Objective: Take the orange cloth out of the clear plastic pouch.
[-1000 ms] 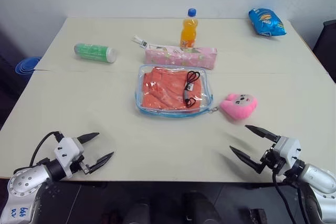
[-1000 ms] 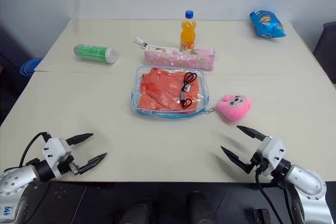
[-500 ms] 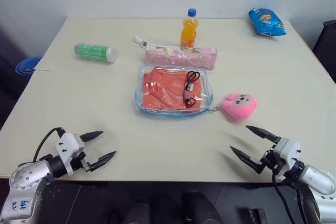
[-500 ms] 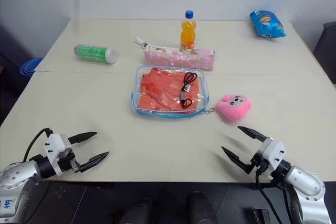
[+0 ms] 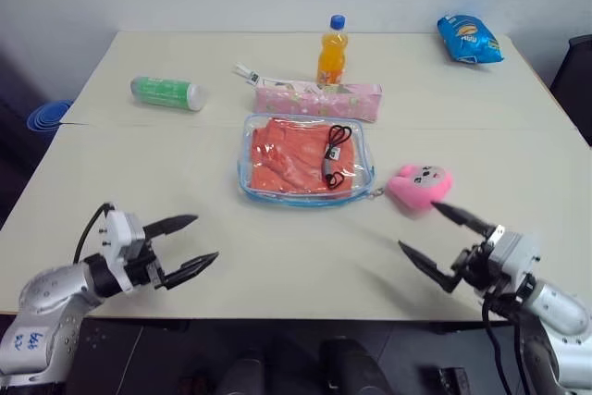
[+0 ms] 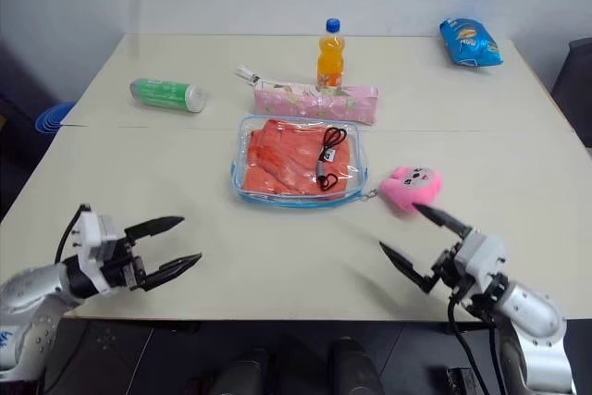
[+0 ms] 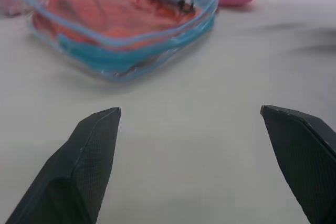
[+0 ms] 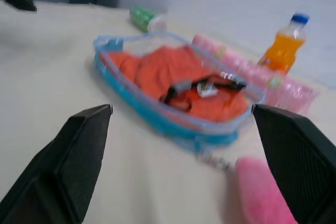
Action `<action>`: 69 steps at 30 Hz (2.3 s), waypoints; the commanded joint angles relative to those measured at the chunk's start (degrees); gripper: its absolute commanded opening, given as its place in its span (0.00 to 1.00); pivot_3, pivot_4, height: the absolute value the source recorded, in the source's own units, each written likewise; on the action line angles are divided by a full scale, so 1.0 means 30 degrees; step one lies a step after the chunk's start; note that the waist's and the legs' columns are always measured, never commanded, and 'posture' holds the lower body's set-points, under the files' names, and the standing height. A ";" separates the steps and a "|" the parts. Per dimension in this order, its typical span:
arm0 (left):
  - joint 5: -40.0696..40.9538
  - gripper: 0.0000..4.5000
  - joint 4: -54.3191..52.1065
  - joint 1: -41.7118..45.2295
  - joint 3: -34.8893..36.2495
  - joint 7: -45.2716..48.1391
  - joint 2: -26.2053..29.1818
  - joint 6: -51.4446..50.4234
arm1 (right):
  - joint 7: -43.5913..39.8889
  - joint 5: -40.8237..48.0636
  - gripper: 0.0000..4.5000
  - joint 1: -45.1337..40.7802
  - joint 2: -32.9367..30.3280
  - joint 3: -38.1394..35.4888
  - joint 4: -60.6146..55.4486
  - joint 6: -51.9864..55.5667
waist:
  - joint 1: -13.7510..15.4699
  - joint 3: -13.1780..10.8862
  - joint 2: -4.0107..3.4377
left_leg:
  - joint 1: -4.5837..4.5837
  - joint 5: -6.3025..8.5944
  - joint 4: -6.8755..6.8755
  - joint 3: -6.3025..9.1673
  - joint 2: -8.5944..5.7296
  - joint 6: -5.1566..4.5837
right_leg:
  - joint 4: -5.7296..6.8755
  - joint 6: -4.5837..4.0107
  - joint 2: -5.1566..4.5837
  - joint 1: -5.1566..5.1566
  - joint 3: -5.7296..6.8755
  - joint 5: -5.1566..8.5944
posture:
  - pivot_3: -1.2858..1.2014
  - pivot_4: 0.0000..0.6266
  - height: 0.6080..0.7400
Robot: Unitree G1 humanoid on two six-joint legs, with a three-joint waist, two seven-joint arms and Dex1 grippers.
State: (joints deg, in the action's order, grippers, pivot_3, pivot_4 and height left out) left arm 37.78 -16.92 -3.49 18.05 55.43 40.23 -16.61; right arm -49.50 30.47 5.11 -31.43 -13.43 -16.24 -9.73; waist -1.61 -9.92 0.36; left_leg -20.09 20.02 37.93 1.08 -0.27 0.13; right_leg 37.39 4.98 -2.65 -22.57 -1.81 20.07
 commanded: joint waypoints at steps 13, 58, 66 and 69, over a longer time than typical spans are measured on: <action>0.0233 1.00 -0.0459 0.1026 -0.1128 0.1747 0.0696 -0.1126 | 0.7761 -0.6098 0.99 -1.4506 0.2620 0.9170 0.5682 1.5792 | 0.0020 -0.0001 0.0001 | -0.0226 -0.0116 0.0011 0.0003 -0.0002 0.0189 | 0.0140 -0.0010 0.0019 -0.0352 -0.0003 0.0005 | 0.52 0.24 1.00; -0.1420 1.00 0.0931 0.3093 -0.3479 0.1692 -0.1289 0.0984 | 0.0674 -0.3073 0.88 -0.8450 -0.2296 0.3920 0.0637 1.3749 | 0.0095 0.0000 0.0008 | -0.0369 -0.0124 0.0098 -0.0015 0.0001 0.0153 | 0.0154 0.0022 0.0036 -0.0415 -0.0016 -0.0012 | 0.52 0.24 1.00; -0.1448 1.00 0.0896 0.2913 -0.3510 0.1526 -0.1411 0.1155 | -0.0265 -0.2249 1.00 -0.6152 -0.2730 0.2863 -0.0321 1.2161 | 0.0024 0.0001 0.0011 | -0.0359 -0.0113 0.0108 -0.0014 -0.0008 0.0135 | 0.0136 0.0024 0.0031 -0.0395 -0.0016 -0.0013 | 0.52 0.24 1.00; -0.1464 1.00 0.0882 0.2893 -0.3576 0.1511 -0.1419 0.1130 | 0.1436 -0.3566 1.00 -0.7078 -0.2339 0.3398 0.0299 1.2385 | -0.0060 0.0001 0.0011 | -0.0343 -0.0116 0.0113 -0.0026 -0.0008 0.0140 | 0.0147 0.0023 0.0033 -0.0393 -0.0033 -0.0013 | 0.52 0.24 1.00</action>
State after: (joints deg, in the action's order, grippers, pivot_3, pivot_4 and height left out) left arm 33.44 -12.85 5.58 6.74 59.99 36.07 -14.05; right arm -47.93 21.03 -13.91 -39.28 -2.69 -14.70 27.52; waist -1.79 -9.92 0.39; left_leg -21.09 19.66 38.27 1.01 -0.29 0.57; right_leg 37.85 5.05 -2.55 -23.74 -1.91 20.04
